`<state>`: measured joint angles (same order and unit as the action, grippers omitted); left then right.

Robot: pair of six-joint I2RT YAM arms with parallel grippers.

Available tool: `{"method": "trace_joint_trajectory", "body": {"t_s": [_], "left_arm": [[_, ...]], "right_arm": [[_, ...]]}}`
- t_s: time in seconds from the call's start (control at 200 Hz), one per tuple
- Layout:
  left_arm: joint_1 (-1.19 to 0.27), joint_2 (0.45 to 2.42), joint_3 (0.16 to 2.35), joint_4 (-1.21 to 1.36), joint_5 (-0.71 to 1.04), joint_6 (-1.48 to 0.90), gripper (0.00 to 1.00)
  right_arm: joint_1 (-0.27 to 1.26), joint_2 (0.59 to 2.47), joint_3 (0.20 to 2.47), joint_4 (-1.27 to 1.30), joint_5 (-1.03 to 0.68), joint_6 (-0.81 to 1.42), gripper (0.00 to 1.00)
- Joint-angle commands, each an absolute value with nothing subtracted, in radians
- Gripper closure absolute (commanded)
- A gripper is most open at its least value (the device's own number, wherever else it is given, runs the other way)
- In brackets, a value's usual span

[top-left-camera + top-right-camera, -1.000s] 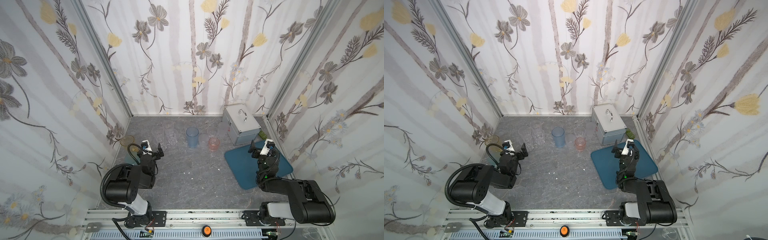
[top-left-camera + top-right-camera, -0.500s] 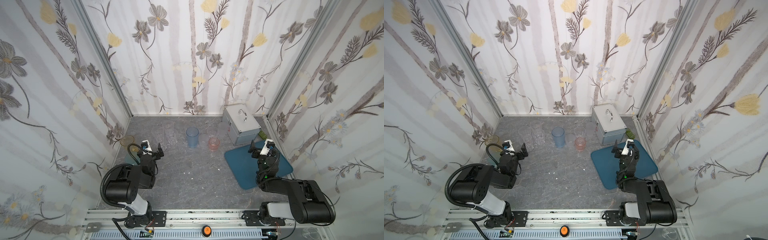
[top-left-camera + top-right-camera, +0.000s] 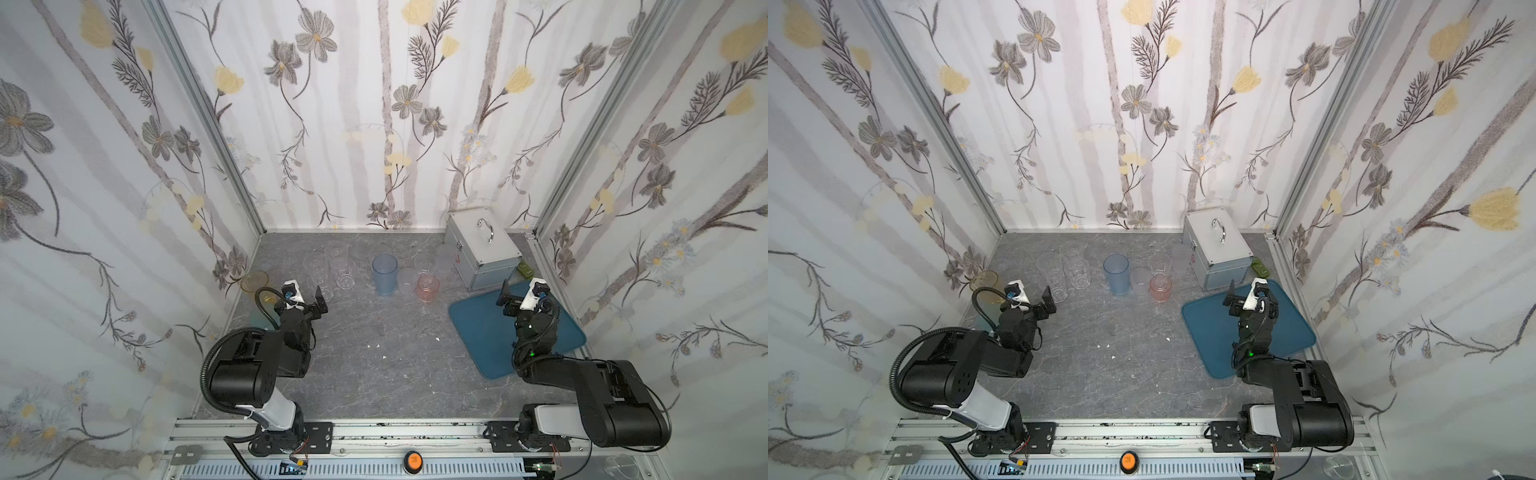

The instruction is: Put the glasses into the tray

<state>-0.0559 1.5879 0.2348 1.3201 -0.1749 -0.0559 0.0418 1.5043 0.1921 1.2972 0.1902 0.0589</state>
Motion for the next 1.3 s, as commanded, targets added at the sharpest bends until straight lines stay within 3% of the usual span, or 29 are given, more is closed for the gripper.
{"method": "trace_joint_trajectory", "body": {"t_s": [0.0,0.145,0.315,0.53,0.69,0.81,0.894,1.039,1.299], "left_arm": [[-0.05,1.587,0.238,1.342,-0.162,-0.054,0.0],[-0.033,1.576,0.23,1.345,-0.135,-0.067,0.0],[-0.046,1.474,0.188,1.342,-0.183,-0.067,0.0],[-0.095,1.362,0.152,1.33,-0.345,-0.056,0.0],[-0.186,1.205,0.179,1.17,-0.583,-0.062,0.0],[-0.259,1.106,0.218,1.05,-0.808,-0.11,0.0],[-0.276,1.046,0.273,0.896,-0.877,-0.219,0.0],[-0.275,0.966,0.398,0.549,-0.795,-0.368,0.0],[-0.188,0.761,0.337,0.518,-0.502,-0.539,0.0]], "right_arm": [[0.04,1.509,0.2,1.312,0.185,0.046,0.0],[0.061,1.448,0.181,1.304,0.262,0.048,0.0],[0.067,1.244,0.239,1.009,0.266,0.039,0.0],[0.075,1.142,0.326,0.717,0.397,0.172,0.0],[0.085,1.039,0.5,0.27,0.503,0.369,0.0],[0.072,0.969,0.57,0.095,0.485,0.537,0.0],[0.003,0.897,0.565,0.093,0.253,0.574,0.0],[-0.001,0.848,0.609,-0.022,0.207,0.589,0.02],[0.129,0.914,0.676,-0.173,0.131,0.619,0.13]]}}
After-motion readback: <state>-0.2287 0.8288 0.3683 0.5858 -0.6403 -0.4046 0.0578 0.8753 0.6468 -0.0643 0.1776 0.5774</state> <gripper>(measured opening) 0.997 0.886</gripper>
